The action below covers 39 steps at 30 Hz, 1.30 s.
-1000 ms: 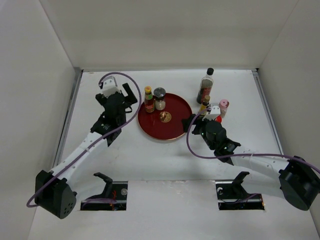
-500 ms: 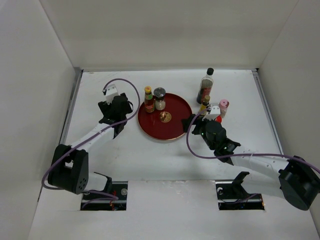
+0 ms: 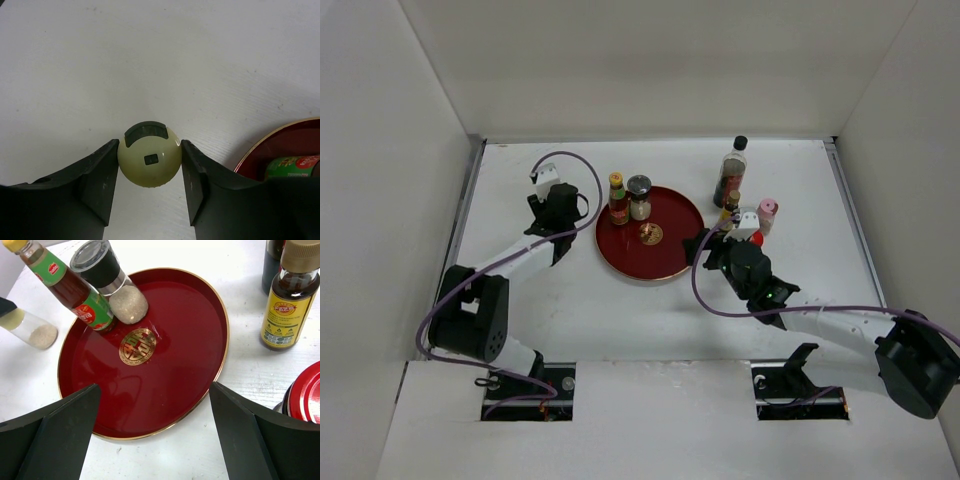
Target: Organize the condiment bottles
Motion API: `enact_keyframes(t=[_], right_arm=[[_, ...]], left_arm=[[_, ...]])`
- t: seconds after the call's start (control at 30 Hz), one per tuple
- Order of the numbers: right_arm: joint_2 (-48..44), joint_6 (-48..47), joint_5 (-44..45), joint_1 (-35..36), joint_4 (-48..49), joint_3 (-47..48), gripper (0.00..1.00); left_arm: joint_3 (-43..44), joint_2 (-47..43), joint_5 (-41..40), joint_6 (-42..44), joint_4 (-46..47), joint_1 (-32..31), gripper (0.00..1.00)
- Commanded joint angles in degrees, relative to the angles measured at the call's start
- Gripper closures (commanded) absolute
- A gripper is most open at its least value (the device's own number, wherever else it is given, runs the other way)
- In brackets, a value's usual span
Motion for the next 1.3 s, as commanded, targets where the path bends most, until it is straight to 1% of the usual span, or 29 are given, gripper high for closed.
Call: enact_keyframes(t=[0.0, 0.1, 0.17, 0.27, 0.33, 0.47, 0.63, 0.7, 0.77, 0.83, 0.87, 0.93, 0.97, 1.0, 1.07, 1.13, 1.17, 1.2, 1.23, 1.27], right_arm=[[0.36, 0.04, -0.57, 0.33, 2.52, 2.04, 0.04], [0.62, -0.05, -0.57, 0.33, 2.7, 2.13, 0.04], [1.06, 0.04, -0.57, 0.33, 2.78, 2.13, 0.04], [1.76, -0.05, -0.48, 0.33, 2.78, 2.3, 0.04], [2.38, -0.05, -0.3, 0.33, 2.96, 2.39, 0.04], [2.91, -0.05, 0.05, 0.33, 3.05, 2.48, 0.04], [1.33, 0.04, 0.57, 0.33, 4.01, 1.6, 0.05], [1.06, 0.04, 0.66, 0.33, 4.1, 1.43, 0.08], [1.06, -0.14, 0.66, 0.33, 4.89, 1.34, 0.12], [1.06, -0.23, 0.49, 0.33, 4.98, 1.34, 0.22], [1.06, -0.31, 0.49, 0.33, 5.07, 1.42, 0.3], [1.06, -0.75, 0.4, 0.33, 5.77, 1.51, 0.52], [0.89, -1.01, 0.4, 0.33, 5.95, 1.6, 0.62], [0.54, -0.93, 0.49, 0.33, 5.86, 1.69, 0.71], [-0.25, -0.84, 0.66, 0.33, 5.16, 2.3, 0.79], [-1.48, -0.84, 0.75, 0.33, 4.2, 3.09, 0.82], [-2.1, -1.02, 0.84, 0.5, 3.67, 3.79, 0.81], [-2.45, -0.67, 1.53, 0.5, 3.23, 4.49, 0.8], [-2.54, -0.58, 2.06, 0.59, 2.7, 5.37, 0.79], [-2.63, -1.01, 2.16, 0.59, 1.83, 6.6, 0.78]], left_arm=[[0.4, -3.85, -1.26, 1.15, 2.54, -1.06, 0.7], [-3.64, -10.34, -3.28, 1.42, 2.36, -4.48, 0.72], [-6.19, -16.05, -4.16, 1.42, 0.96, -8.52, 0.72], [-7.25, -20.9, -5.13, 1.07, -1.41, -14.67, 0.72], [-6.99, -22.14, -6.36, 1.07, -2.12, -18.63, 0.72], [-5.24, -20.92, -6.01, 0.81, -1.25, -23.47, 0.71], [-3.57, -12.85, -3.65, 0.63, 3.4, -24.1, 0.71], [-3.3, -10.03, -2.94, 0.54, 6.04, -24.18, 0.71], [-2.86, -7.74, -2.85, 0.81, 7.45, -24.1, 0.71], [-2.69, -6.07, -3.03, 0.98, 7.89, -23.66, 0.71], [-2.86, -5.28, -2.68, 0.9, 8.59, -23.48, 0.7], [-3.39, -3.87, -2.5, 1.16, 10.26, -23.3, 0.68], [-3.56, -3.43, -2.41, 1.16, 10.44, -23.3, 0.65], [-3.82, -3.25, -2.67, 1.16, 10.71, -23.3, 0.6], [-4.88, -3.51, -2.94, 1.07, 11.23, -23.48, 0.45], [-5.93, -4.56, -3.02, 1.07, 11.94, -23.48, 0.29], [-6.37, -5.61, -3.03, 1.07, 12.11, -23.48, 0.22], [-6.72, -6.41, -3.03, 1.07, 12.11, -23.48, 0.18], [-7.16, -8.07, -3.11, 1.07, 12.11, -23.65, 0.12], [-7.43, -9.13, -2.85, 1.16, 12.11, -23.66, 0.09]])
